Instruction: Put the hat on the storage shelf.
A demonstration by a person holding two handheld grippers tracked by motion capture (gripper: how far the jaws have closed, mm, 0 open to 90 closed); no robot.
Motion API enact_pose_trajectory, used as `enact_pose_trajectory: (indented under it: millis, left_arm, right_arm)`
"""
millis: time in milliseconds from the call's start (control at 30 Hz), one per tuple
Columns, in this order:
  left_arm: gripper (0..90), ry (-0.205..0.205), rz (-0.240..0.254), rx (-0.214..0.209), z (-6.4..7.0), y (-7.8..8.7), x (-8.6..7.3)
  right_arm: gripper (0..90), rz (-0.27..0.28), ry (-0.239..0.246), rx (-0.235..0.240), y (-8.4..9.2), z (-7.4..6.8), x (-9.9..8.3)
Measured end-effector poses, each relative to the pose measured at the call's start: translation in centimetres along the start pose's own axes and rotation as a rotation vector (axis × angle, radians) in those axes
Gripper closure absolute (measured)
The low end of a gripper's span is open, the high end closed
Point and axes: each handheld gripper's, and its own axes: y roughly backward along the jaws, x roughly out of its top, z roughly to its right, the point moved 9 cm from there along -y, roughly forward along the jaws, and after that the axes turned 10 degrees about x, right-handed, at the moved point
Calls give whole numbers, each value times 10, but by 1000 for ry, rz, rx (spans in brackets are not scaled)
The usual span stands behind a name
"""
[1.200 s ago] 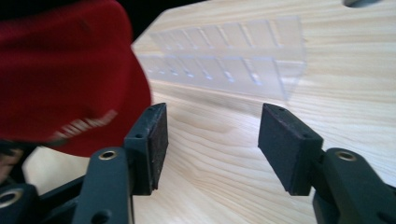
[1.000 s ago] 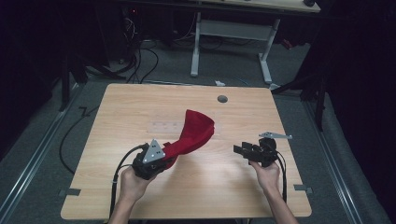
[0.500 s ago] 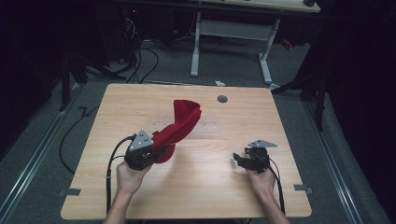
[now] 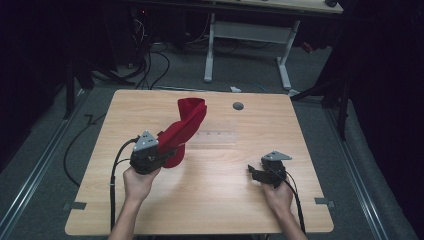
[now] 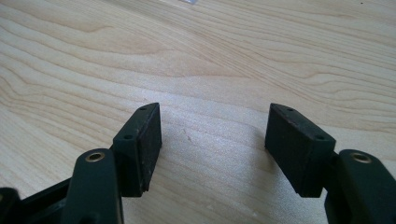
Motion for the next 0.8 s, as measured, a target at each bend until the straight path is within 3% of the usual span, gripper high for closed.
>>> enact_pose_trajectory:
  millis: [267, 433, 800]
  left_arm:
    - [854, 7, 20, 9, -1, -2, 12]
    - [855, 51, 51, 12, -7, -3, 29]
    - [855, 62, 120, 27, -12, -16, 62]
  right_arm:
    - [362, 0, -1, 0, 0, 0, 0]
    - [362, 0, 0, 1, 0, 0, 0]
    - [361, 0, 2, 1, 0, 0, 0]
